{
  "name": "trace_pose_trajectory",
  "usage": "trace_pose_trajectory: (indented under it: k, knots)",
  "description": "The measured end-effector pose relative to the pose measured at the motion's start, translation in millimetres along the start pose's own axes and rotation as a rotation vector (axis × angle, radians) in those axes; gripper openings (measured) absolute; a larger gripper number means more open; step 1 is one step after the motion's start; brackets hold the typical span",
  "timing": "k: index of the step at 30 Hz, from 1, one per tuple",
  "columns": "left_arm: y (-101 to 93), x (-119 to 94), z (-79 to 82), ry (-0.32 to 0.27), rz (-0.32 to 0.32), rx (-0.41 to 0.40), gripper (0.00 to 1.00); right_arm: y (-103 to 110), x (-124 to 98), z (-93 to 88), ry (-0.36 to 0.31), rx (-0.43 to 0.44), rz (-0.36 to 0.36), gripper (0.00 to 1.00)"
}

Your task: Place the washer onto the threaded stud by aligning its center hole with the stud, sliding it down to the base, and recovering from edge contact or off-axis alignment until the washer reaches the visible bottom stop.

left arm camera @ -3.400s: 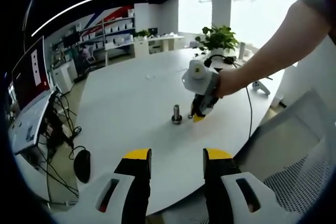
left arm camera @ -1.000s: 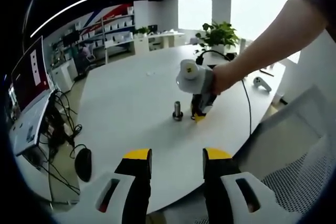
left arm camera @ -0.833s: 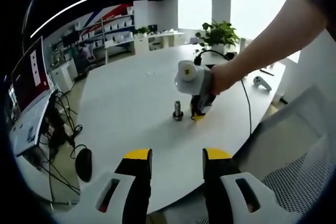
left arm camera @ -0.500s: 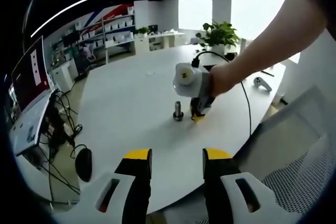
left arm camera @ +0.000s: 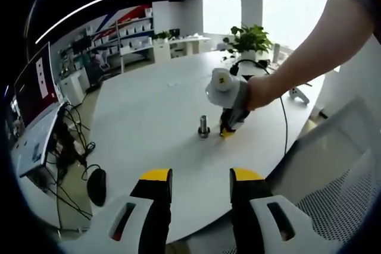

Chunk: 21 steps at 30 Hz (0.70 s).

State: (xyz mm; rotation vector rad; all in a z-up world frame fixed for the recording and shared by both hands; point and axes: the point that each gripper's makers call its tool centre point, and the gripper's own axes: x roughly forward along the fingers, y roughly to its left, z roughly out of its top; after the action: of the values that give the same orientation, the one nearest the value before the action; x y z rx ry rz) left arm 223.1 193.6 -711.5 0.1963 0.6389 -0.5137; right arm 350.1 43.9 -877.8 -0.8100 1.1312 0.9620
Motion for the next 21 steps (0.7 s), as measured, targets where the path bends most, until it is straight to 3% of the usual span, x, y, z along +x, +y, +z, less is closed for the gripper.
trace_pose_trajectory:
  k: [3, 6, 21]
  knots:
    - [0.3, -0.4, 0.7, -0.006, 0.001, -0.006, 0.37, 0.9, 0.5, -6.6, 0.011, 0.005, 0.004, 0.13]
    - [-0.2, -0.7, 3.3, -0.020, -0.003, -0.009, 0.37, 1.9, -3.0, -18.7, 0.060, -0.043, -0.008, 0.13]
    - [-2.8, 0.0, 3.6, -0.024, -0.019, -0.013, 0.37, -2.4, -33.9, -23.8, -0.022, 0.026, 0.000, 0.13]
